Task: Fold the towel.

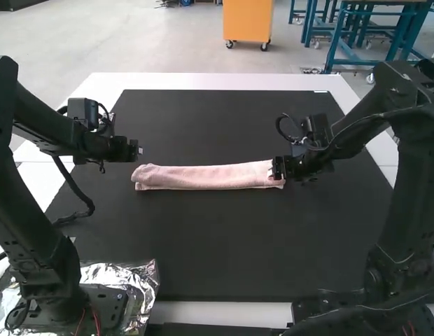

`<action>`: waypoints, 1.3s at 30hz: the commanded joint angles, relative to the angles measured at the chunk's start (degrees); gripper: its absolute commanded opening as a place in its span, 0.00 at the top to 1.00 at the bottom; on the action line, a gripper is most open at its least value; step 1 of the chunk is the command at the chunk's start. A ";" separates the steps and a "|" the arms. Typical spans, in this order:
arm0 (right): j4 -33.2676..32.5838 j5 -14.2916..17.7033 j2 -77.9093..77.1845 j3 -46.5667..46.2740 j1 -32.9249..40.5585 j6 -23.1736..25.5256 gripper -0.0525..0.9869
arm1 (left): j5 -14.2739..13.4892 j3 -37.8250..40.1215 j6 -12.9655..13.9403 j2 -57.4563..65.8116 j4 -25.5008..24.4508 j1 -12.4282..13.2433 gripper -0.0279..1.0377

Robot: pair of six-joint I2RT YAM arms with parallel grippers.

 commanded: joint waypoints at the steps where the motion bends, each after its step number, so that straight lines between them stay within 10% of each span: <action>1: 0.58 0.07 1.06 1.08 1.73 -0.31 0.11 | 0.22 1.07 -1.08 -0.68 0.37 0.51 0.06; 5: 0.93 -0.37 1.68 0.73 3.14 0.04 0.36 | 0.31 0.81 -1.08 -0.68 0.37 0.51 0.06; 10: 2.87 -4.59 3.35 -0.32 4.72 -0.75 0.97 | 0.31 0.72 -1.08 -0.68 0.11 0.51 0.06; 24: -0.65 -5.47 -13.79 -0.94 0.76 2.24 0.97 | 0.31 1.43 -0.55 -1.74 0.46 0.77 0.06; 39: 0.49 -4.85 -6.85 6.88 18.34 5.76 0.97 | -1.45 1.07 0.32 -2.88 3.62 4.55 0.06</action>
